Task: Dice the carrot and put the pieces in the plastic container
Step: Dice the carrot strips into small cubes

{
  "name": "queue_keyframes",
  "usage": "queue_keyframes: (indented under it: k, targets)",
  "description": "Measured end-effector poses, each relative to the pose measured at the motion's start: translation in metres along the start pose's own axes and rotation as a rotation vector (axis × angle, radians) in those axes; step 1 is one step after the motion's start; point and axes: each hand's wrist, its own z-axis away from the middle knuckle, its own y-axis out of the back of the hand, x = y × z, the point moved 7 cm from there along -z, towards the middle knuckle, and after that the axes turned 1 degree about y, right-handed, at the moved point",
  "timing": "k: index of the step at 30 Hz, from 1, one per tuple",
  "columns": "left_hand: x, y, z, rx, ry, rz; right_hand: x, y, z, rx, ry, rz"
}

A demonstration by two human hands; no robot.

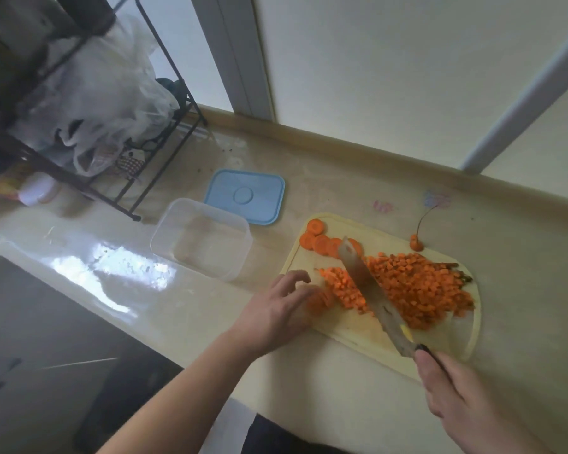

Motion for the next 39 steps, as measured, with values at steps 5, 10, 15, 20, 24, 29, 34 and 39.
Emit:
queue_keyframes:
  k: [5, 10, 15, 20, 24, 29, 34, 39]
  targets:
    - [0.005, -0.004, -0.031, -0.300, -0.108, -0.003, 0.004, 0.009, 0.024, 0.109, -0.075, -0.016]
    - [0.011, -0.008, -0.042, -0.442, -0.153, -0.052, 0.002, -0.005, 0.033, 0.133, -0.098, -0.037]
    - [0.008, -0.005, -0.041, -0.418, 0.075, -0.050, 0.015, -0.023, 0.028, 0.116, -0.132, -0.004]
    - [-0.017, -0.001, -0.019, -0.190, 0.457, 0.067, 0.007, -0.054, 0.011, 0.103, -0.046, 0.071]
    - [-0.021, -0.004, -0.013, -0.107, 0.561, 0.165, 0.006, -0.075, -0.006, 0.084, 0.011, 0.075]
    - [-0.022, -0.007, -0.011, -0.081, 0.561, 0.204, -0.004, -0.093, -0.010, 0.069, 0.079, 0.109]
    - [-0.017, -0.006, -0.015, -0.018, 0.583, 0.217, -0.003, -0.091, -0.013, 0.068, 0.047, 0.096]
    - [-0.014, -0.007, -0.011, 0.013, 0.587, 0.265, 0.001, -0.085, -0.017, 0.040, 0.036, 0.134]
